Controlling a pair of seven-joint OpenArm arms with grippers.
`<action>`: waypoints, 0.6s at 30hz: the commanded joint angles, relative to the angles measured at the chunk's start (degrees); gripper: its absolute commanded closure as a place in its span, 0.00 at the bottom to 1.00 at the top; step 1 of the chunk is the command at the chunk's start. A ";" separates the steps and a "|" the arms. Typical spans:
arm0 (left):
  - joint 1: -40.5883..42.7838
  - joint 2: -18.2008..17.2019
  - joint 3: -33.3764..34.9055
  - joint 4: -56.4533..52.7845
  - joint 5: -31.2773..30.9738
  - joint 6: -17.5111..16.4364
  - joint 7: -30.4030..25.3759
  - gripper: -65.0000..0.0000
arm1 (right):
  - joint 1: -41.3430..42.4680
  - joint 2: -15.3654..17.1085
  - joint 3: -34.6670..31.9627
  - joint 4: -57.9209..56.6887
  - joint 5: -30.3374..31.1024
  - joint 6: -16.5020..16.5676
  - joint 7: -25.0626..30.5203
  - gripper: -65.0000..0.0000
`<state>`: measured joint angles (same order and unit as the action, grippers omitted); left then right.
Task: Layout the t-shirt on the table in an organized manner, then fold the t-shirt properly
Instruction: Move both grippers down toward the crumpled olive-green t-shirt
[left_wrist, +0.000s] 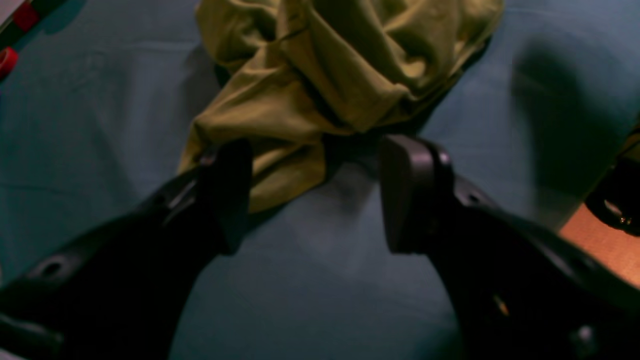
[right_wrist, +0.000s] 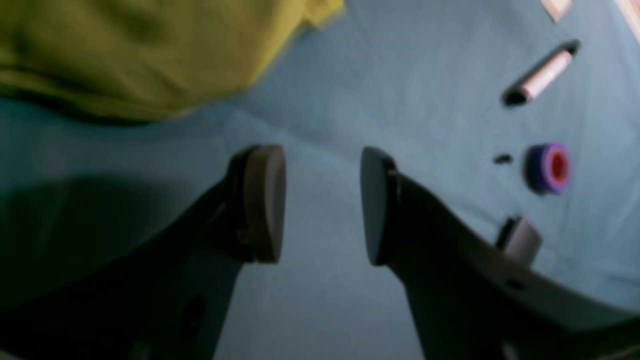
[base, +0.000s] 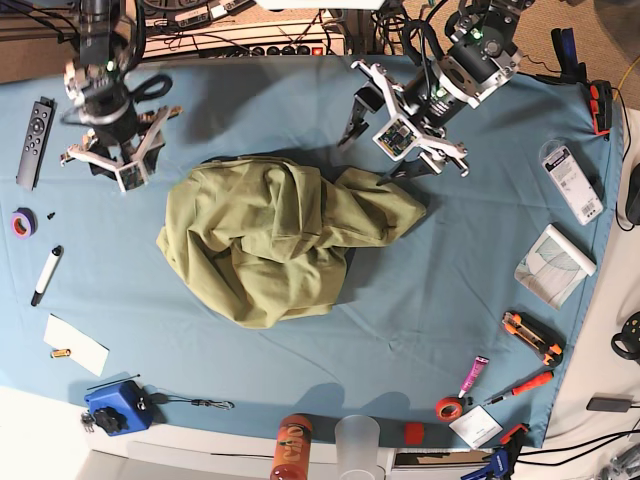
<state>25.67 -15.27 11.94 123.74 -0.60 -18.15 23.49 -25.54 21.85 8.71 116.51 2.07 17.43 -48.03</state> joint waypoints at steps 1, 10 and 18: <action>-0.13 0.02 -0.11 0.92 -0.22 1.42 -1.46 0.39 | 1.29 0.66 0.37 -0.76 0.98 -0.37 1.14 0.62; -3.02 1.86 -0.07 -1.64 -2.36 3.34 -1.40 0.39 | 5.73 -1.53 0.33 -4.15 8.07 6.12 0.31 0.62; -8.31 7.85 -0.04 -11.23 -15.10 -1.36 3.10 0.39 | 6.36 -2.32 0.35 -4.15 8.22 6.10 0.57 0.62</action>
<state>17.65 -7.62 11.88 111.48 -14.87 -19.14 28.01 -19.66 18.85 8.62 111.42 10.39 23.86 -48.82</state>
